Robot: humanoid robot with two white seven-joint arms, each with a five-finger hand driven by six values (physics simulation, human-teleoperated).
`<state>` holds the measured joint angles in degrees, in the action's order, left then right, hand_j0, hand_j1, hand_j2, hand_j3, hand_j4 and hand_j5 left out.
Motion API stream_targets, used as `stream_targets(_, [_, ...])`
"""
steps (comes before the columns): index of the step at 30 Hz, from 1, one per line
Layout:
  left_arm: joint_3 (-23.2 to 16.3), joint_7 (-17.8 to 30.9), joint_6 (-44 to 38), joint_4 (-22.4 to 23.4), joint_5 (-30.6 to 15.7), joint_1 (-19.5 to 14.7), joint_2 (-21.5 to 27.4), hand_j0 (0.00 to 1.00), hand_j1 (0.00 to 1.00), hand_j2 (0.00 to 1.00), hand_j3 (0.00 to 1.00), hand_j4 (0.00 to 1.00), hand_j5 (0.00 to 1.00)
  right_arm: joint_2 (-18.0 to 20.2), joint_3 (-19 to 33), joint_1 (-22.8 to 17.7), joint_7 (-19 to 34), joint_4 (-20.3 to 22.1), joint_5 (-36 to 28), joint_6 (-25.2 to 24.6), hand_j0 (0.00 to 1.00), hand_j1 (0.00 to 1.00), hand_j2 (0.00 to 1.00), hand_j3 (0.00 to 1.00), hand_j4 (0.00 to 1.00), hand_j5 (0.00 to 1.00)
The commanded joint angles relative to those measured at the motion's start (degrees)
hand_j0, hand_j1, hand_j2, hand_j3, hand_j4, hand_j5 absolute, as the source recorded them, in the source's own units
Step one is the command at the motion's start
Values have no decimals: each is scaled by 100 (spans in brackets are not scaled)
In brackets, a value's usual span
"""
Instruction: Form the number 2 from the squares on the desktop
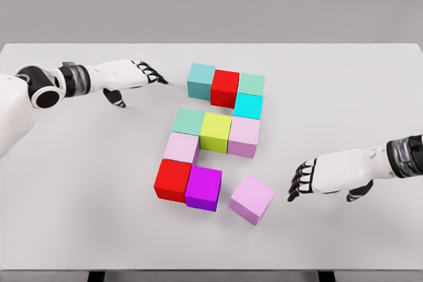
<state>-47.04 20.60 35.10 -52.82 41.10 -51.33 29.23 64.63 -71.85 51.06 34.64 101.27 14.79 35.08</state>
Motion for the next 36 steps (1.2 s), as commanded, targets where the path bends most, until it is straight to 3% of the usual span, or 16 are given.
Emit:
stream_targets(1, [72, -4, -10, 35, -102, -9, 135, 100, 100, 100, 100, 100, 100, -3, -39, 0, 8, 7, -46, -8, 98, 98, 98, 98, 98, 98])
stream_targets(9, [538, -13, -10, 35, -524, -53, 725, 100, 100, 100, 100, 100, 100, -38, -75, 0, -10, 7, -64, -8, 97, 97, 97, 97, 97, 97])
stream_targets(17, [1619, -39, -10, 360, -867, 123, 716, 100, 100, 100, 100, 100, 100, -153, -57, 18, -36, 7, -64, -8, 97, 97, 97, 97, 97, 97])
stream_targets(36, [1628, -30, -10, 378, -779, 158, 628, 100, 100, 100, 100, 100, 100, -337, -31, 27, -124, 7, -126, -8, 97, 97, 97, 97, 97, 97])
